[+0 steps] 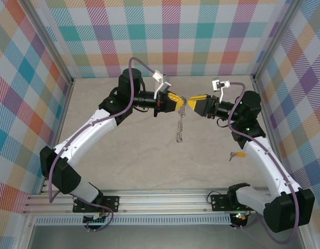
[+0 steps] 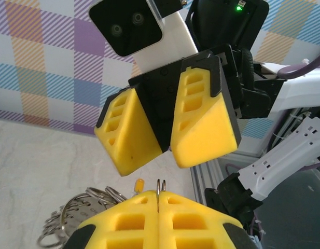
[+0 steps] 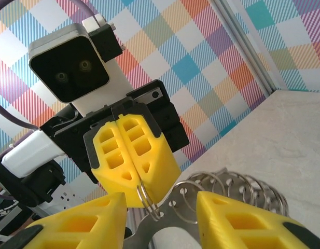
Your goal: Put the keys on the keyring
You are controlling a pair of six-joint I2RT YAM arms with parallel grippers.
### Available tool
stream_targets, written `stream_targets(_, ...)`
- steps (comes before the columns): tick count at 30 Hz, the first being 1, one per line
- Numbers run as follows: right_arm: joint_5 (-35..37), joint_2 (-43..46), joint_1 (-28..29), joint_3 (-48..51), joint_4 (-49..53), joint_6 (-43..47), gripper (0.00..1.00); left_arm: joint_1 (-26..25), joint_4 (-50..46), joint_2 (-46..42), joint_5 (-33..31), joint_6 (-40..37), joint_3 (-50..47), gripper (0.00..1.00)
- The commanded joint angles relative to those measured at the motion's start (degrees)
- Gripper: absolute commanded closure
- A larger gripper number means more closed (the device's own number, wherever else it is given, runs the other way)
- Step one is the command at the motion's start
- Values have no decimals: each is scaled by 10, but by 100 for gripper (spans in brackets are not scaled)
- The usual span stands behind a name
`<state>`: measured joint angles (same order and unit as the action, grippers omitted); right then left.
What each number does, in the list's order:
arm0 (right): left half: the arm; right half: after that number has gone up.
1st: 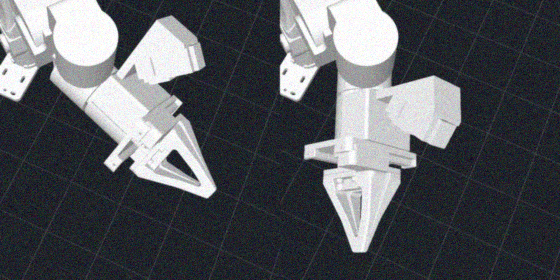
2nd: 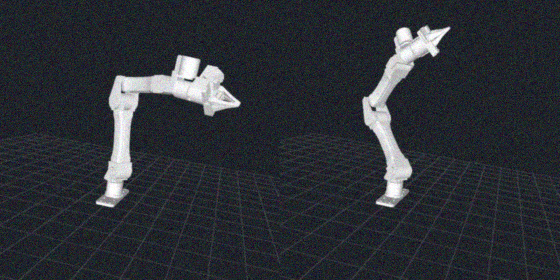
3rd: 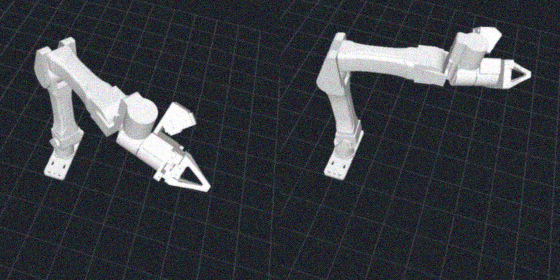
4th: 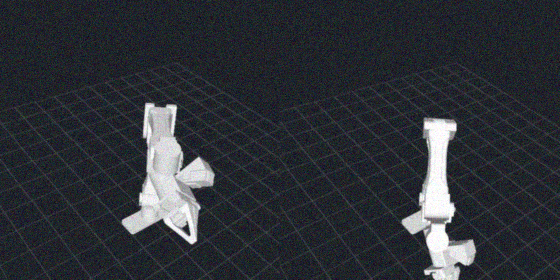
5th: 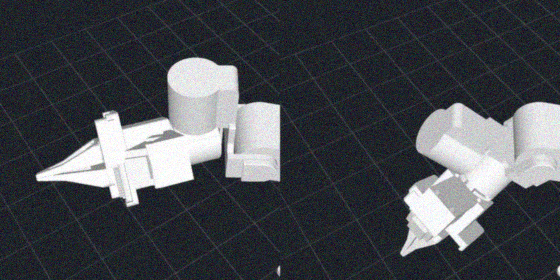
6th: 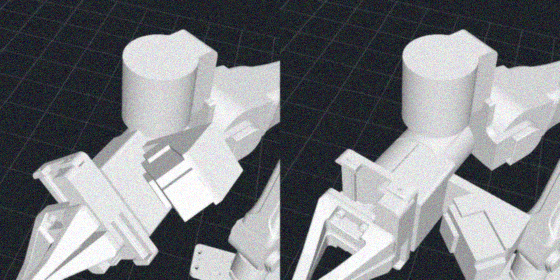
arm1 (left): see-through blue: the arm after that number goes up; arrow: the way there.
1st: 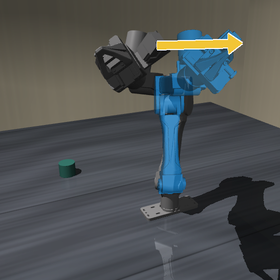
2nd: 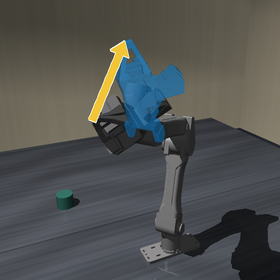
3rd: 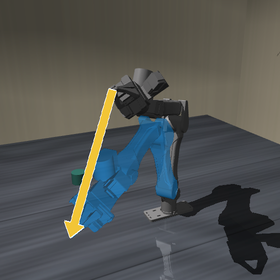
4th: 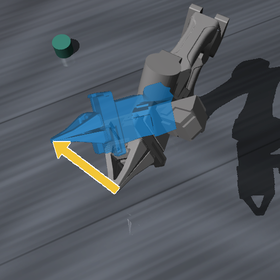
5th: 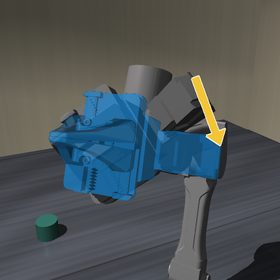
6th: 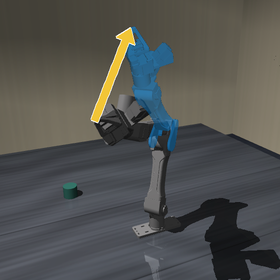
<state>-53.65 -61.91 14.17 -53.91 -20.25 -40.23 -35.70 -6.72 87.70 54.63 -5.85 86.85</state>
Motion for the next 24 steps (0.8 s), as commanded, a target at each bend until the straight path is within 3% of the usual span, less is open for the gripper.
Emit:
stream_targets(1, -15, -6, 7, -6, -6, 16, 61, -3, 1, 5, 25, -6, 26, 100)
stream_targets(13, -16, -16, 21, -6, -8, 21, 68, -3, 2, 15, 30, -2, 32, 100)
stream_targets(18, -13, -16, 23, -6, -8, 22, 77, -3, 2, 18, 31, -1, 34, 100)
stream_targets(20, -12, -16, 23, -7, -2, 26, 75, -3, 0, 18, 31, -2, 35, 100)
stream_targets(22, -2, -9, 23, -7, 16, 38, 61, -3, 0, 16, 33, -2, 34, 100)
stream_targets(24, 9, -1, 23, -6, 33, 50, 60, -3, -2, 16, 31, -3, 35, 100)
